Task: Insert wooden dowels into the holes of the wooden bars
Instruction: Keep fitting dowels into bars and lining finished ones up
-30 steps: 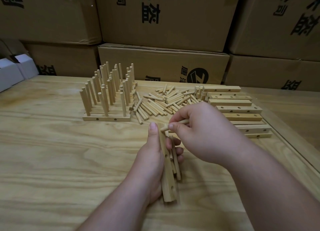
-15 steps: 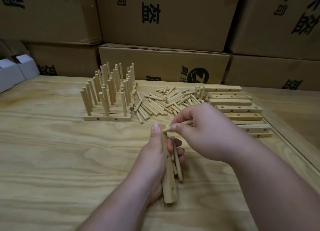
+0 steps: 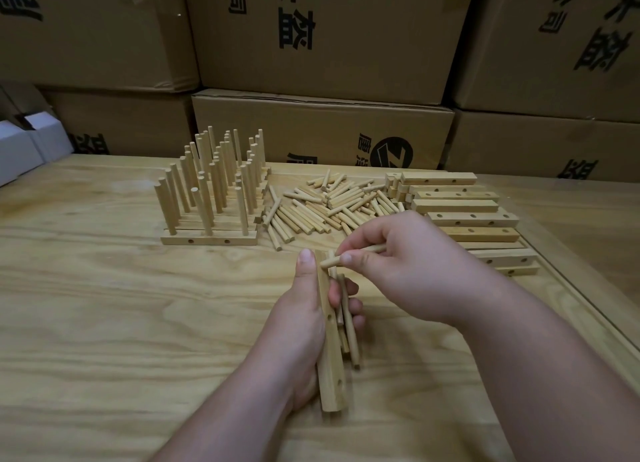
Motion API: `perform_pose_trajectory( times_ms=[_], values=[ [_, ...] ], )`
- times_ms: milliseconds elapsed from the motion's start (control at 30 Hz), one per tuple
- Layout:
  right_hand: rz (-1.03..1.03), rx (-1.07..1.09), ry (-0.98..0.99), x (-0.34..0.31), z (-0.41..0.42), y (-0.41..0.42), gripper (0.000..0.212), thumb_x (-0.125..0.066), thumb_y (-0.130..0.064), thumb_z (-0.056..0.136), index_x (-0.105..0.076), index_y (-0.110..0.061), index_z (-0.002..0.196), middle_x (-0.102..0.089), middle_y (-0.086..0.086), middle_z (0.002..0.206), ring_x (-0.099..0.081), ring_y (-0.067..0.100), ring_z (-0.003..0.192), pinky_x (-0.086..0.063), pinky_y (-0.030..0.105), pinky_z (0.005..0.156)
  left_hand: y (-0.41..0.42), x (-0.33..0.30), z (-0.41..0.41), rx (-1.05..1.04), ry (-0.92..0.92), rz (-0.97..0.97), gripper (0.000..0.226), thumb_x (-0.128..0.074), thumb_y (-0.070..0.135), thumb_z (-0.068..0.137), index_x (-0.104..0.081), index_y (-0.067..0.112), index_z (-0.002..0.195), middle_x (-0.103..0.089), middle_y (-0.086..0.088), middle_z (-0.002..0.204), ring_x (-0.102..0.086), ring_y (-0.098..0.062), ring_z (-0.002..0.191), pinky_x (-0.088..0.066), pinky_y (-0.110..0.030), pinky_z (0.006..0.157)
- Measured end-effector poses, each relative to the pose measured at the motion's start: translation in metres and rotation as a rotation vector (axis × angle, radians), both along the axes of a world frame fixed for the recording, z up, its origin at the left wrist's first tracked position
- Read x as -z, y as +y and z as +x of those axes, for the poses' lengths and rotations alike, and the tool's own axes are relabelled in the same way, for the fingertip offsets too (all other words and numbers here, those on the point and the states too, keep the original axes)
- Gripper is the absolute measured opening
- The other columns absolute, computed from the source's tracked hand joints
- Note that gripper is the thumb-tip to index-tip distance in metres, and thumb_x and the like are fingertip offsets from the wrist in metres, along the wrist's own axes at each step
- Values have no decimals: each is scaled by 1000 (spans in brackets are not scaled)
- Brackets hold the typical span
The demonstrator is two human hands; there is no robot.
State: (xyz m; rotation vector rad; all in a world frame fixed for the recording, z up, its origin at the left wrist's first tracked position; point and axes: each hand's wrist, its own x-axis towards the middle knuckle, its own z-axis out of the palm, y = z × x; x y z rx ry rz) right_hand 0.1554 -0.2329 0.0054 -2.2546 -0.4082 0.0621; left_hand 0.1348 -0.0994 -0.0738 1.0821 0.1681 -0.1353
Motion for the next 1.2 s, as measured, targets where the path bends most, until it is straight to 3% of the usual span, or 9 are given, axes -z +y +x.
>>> perform_pose_trajectory(
  times_ms=[200, 333, 467, 633, 800, 933, 1000, 1100, 1200],
  values=[
    [-4, -4, 9, 1, 0, 4, 18, -63, -25, 98, -68, -28, 82, -66, -23, 58, -62, -11, 54, -37, 5, 36, -2, 2, 2, -36, 20, 9, 74, -32, 74, 93, -56, 22, 44, -65, -8, 68, -64, -19, 58, -54, -27, 53],
    [134, 25, 70, 4, 2, 2, 9, -67, -23, 96, -72, -25, 89, -74, -12, 71, -69, 0, 68, -43, 6, 42, 1, 3, 3, -29, 22, -18, 74, -35, 74, 92, -58, 22, 45, -67, -7, 66, -66, -19, 57, -53, -29, 56],
    [118, 118, 38, 13, 9, -3, 25, -67, -49, 91, -64, -42, 114, -67, -13, 98, -67, 7, 81, -52, 25, 68, 5, 2, 6, -30, 17, -84, 69, -44, 73, 89, -64, 20, 49, -71, -8, 70, -70, -22, 62, -55, -32, 58],
    [327, 190, 105, 11, 11, 0, 39, -44, -72, 89, -65, -43, 103, -64, -11, 68, -64, 6, 63, -50, 33, 63, 5, 1, 11, -138, 56, -247, 66, -43, 65, 96, -61, 10, 66, -72, -13, 76, -76, -27, 75, -63, -37, 63],
    [151, 159, 183, 14, 6, 7, 38, -51, -49, 100, -73, -22, 86, -64, -12, 58, -60, 1, 53, -46, 28, 59, 10, -2, 14, -170, 111, -405, 71, -41, 62, 99, -71, 8, 64, -75, -17, 86, -77, -33, 88, -63, -46, 76],
    [-49, 68, 259, 17, 3, 10, 35, -63, -58, 86, -76, -25, 82, -69, -9, 65, -64, 7, 63, -59, 40, 71, 11, -5, 11, -111, 125, -458, 75, -40, 66, 97, -71, 14, 54, -75, -15, 81, -75, -33, 64, -59, -45, 48],
    [-66, 40, 266, 20, 3, 12, 30, -66, -54, 86, -78, -26, 82, -73, -18, 77, -67, 1, 76, -60, 40, 80, 11, -5, 12, -106, 121, -473, 74, -41, 66, 97, -70, 13, 55, -75, -12, 81, -75, -32, 66, -58, -43, 49],
    [-57, 31, 256, 20, 1, 15, 19, -71, -42, 89, -78, -28, 80, -67, -37, 87, -61, -18, 85, -52, 24, 75, 12, -3, 12, -99, 114, -457, 73, -41, 68, 96, -72, 16, 55, -77, -11, 85, -76, -31, 69, -58, -40, 49],
    [-93, 47, 237, 18, 2, 13, 20, -71, -42, 88, -76, -24, 80, -74, -18, 85, -68, 0, 84, -56, 33, 78, 11, -2, 12, -82, 111, -437, 73, -41, 70, 94, -74, 13, 61, -77, -15, 84, -75, -32, 65, -57, -38, 46]
  ],
)
